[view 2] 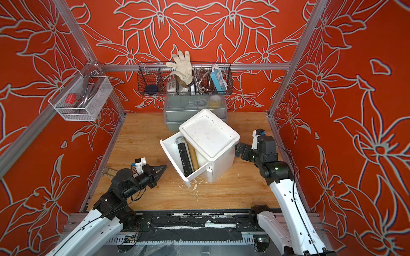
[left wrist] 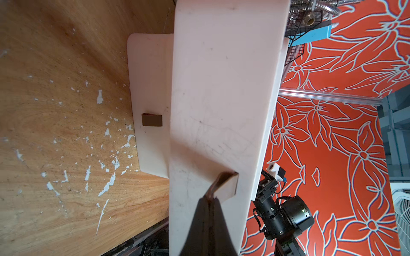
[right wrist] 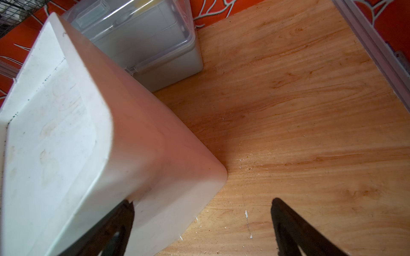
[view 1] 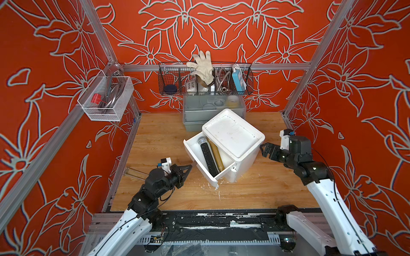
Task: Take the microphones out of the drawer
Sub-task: Open the drawer in the storage box.
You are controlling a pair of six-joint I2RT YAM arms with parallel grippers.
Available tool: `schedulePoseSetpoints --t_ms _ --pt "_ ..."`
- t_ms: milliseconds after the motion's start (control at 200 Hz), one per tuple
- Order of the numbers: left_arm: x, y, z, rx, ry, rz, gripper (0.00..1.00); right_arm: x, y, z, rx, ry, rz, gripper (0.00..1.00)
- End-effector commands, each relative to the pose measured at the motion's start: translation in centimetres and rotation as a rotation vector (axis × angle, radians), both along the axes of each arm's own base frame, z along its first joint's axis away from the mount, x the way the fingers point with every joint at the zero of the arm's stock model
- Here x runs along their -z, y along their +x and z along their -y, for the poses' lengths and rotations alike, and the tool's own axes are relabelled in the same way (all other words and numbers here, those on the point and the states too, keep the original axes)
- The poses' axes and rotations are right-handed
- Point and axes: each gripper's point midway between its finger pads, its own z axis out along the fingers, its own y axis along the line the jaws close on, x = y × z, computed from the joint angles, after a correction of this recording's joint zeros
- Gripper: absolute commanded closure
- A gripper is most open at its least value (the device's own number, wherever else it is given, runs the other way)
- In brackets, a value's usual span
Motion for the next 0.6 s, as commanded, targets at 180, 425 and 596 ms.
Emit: schedulePoseSetpoints --t_ms 180,425,596 --pt "-1.1 0.6 -0.1 -0.003 0.045 0.026 0.67 -2.1 0.2 -0.5 -0.029 -0.019 0.050 0.00" --pt "-0.8 0.5 -0.8 -0.024 0.077 0.006 0.00 -4.6 0.4 -1.7 -0.093 -0.042 0.073 0.00" --pt "-2.3 2.3 -1.8 -0.026 0.086 0.020 0.00 -6.3 0.1 -5.4 -0.221 -0.038 0.058 0.08"
